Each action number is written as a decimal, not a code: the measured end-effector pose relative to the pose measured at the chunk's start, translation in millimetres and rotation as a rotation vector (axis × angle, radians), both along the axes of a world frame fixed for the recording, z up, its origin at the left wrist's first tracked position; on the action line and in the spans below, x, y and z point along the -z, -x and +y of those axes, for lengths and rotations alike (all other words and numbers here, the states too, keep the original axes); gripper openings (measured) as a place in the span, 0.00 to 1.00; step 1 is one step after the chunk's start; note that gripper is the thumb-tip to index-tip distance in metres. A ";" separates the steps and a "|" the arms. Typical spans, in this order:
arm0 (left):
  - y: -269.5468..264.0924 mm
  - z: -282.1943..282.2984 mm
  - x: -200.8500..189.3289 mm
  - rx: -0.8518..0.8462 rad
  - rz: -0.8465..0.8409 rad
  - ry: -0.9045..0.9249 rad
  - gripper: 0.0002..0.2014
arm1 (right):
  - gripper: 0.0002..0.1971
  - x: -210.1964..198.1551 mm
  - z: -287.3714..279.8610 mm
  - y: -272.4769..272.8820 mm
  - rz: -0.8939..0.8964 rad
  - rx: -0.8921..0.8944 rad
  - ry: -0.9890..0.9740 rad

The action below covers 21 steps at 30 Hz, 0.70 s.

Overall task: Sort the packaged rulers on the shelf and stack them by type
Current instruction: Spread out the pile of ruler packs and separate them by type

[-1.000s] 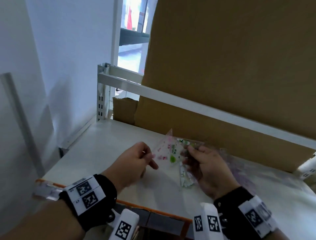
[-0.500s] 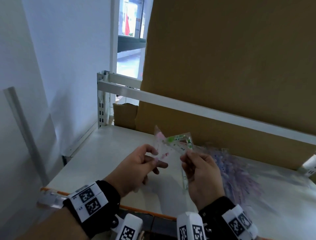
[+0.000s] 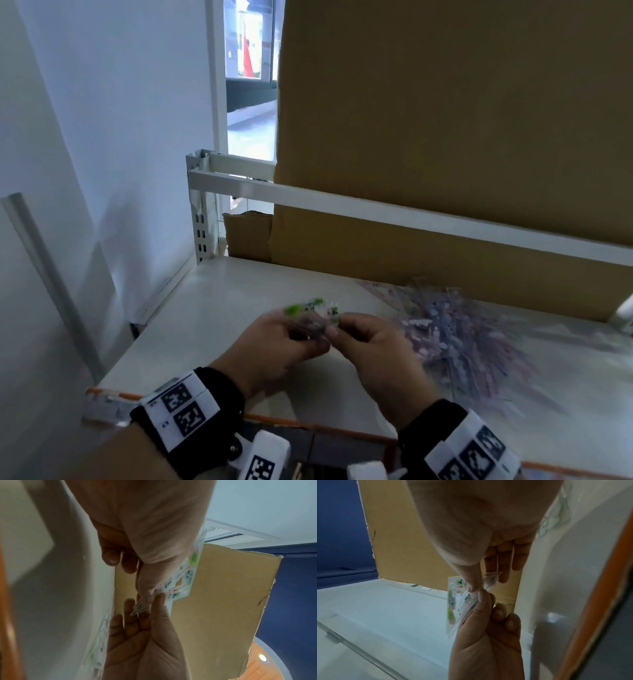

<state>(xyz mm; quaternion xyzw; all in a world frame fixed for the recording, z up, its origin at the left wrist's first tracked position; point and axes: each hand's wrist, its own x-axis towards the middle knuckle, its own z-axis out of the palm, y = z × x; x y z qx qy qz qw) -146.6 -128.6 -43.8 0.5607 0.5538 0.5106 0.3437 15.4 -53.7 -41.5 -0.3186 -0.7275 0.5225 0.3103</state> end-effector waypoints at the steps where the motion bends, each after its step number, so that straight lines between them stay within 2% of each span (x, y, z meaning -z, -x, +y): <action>1: -0.3 0.5 0.3 0.001 0.032 0.016 0.07 | 0.10 0.0 0.3 -2.5 -0.013 0.007 -0.025; 5: 0.3 1.6 4.3 -0.100 0.053 0.119 0.14 | 0.12 2.5 6.0 -21.1 -0.154 0.052 -0.208; 8: 5.9 1.5 8.1 -0.237 0.291 0.144 0.18 | 0.15 5.4 4.7 -41.8 -0.335 0.104 -0.428; 11: 1.8 3.3 10.3 -0.167 0.522 0.117 0.10 | 0.07 9.9 3.9 -56.1 -0.429 0.109 -0.487; 14: -3.1 5.4 10.0 -0.050 0.611 0.055 0.01 | 0.04 16.0 0.2 -59.8 -0.521 0.097 -0.547; 16: -2.7 6.3 10.5 -0.006 0.670 0.027 0.04 | 0.03 17.5 -2.0 -58.5 -0.531 0.092 -0.576; 21: -5.0 8.2 16.1 0.081 0.757 0.011 0.08 | 0.10 21.2 -2.9 -49.5 -0.664 0.052 -0.639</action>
